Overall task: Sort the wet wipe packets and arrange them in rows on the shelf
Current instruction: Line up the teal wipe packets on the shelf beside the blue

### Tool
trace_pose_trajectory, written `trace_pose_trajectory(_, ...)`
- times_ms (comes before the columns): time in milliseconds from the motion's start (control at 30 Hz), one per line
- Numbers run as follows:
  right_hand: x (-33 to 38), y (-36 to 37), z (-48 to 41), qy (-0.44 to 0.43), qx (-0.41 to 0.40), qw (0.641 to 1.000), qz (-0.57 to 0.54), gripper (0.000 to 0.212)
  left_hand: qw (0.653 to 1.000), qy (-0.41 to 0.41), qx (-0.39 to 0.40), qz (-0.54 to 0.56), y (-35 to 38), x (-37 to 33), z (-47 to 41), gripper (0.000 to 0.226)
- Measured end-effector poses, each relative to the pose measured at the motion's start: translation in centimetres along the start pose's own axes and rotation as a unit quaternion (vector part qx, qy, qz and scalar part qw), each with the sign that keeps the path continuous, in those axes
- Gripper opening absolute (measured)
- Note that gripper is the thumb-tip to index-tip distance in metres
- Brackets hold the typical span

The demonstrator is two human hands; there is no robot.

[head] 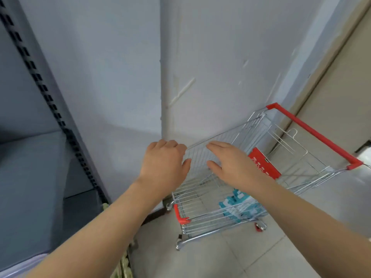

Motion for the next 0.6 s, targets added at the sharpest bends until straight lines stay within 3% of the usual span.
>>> trace_pose_trajectory(200,-16.2,4.0,1.5,0.102,0.069,0.992,0.005,0.037,0.995,0.02,0.096,0.014,13.0,-8.0,-3.8,0.038)
trace_pose_trajectory(433,-30.8,15.1,0.9,0.167,0.162,0.973,0.007,0.048,0.974,0.015,0.222,0.048,31.4,-10.9,-6.9,0.036)
trace_pose_trajectory(600,-38.8,25.1,0.7,0.165,0.261,0.951,-0.01,0.049,0.941,-0.029,0.322,0.096,45.1,-11.6,-6.6,0.032)
Point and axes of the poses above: each hand's wrist, its own z-axis away from the middle knuckle, its own y-axis out of the palm, x = y × z, the point moved 8 cm from there along -z, towards the middle knuckle, and after that the axes turned 12 degrees about -x, right-handed, at the moved point
